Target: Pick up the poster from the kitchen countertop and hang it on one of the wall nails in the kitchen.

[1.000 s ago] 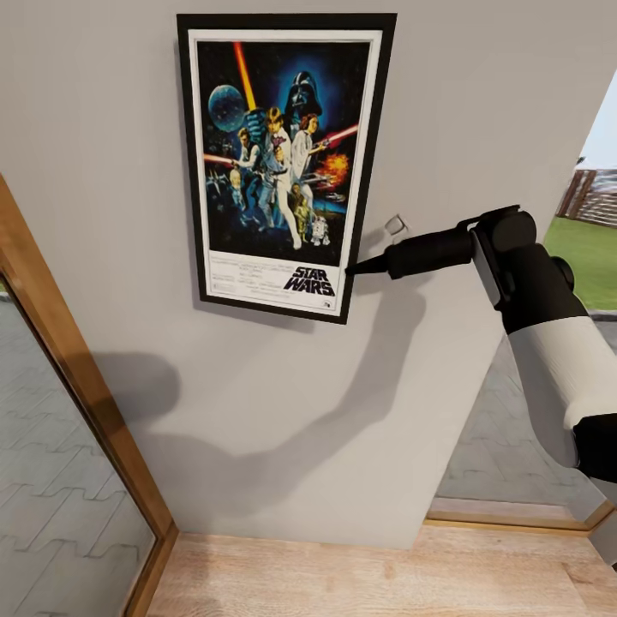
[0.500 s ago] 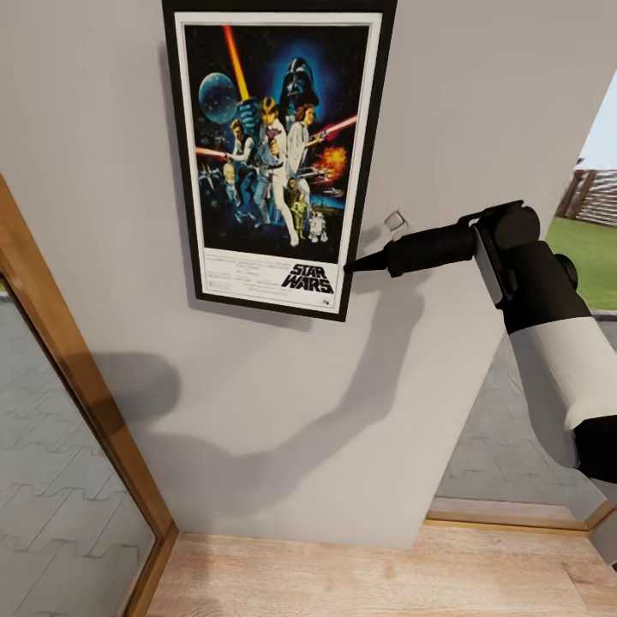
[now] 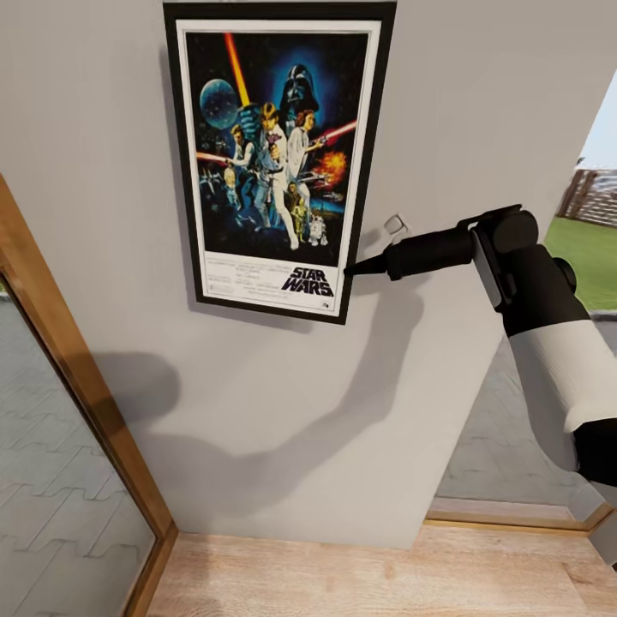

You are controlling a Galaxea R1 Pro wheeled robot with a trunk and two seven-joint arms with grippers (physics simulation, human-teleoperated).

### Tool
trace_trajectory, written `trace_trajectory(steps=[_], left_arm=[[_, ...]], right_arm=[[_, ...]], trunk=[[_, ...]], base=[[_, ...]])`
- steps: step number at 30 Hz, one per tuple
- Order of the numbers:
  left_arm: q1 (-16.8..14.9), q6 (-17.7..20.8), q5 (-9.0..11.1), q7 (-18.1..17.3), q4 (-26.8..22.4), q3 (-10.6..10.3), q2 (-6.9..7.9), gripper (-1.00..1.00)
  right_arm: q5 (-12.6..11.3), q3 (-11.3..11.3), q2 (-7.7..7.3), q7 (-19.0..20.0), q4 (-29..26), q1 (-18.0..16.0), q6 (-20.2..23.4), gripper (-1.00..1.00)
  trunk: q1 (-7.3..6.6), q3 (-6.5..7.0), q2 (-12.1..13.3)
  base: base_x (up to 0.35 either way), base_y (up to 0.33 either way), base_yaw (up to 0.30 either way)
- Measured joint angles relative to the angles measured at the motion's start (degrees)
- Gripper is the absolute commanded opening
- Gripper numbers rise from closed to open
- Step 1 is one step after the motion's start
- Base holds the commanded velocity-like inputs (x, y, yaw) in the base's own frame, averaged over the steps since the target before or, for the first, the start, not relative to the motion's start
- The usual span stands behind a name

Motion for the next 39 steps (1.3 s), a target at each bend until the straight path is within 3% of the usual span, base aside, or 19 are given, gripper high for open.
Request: trace_trajectory(steps=[28,39], left_arm=[[0.02,0.01,0.02,0.0,0.0,0.0,0.0,1.0],[-0.01,0.0,0.01,-0.01,-0.01,0.0,0.0,1.0]], right_arm=[[-0.02,0.04,-0.09,0.15,-0.05,0.24,-0.28,-1.0],[0.05,0.01,-0.1,0.1,-0.05,1.98,-2.47,-1.0]], trunk=[[0.0,0.0,0.0],[0.0,0.0,0.0]], base=[[0.0,0.0,0.0],[0.0,0.053,0.0]])
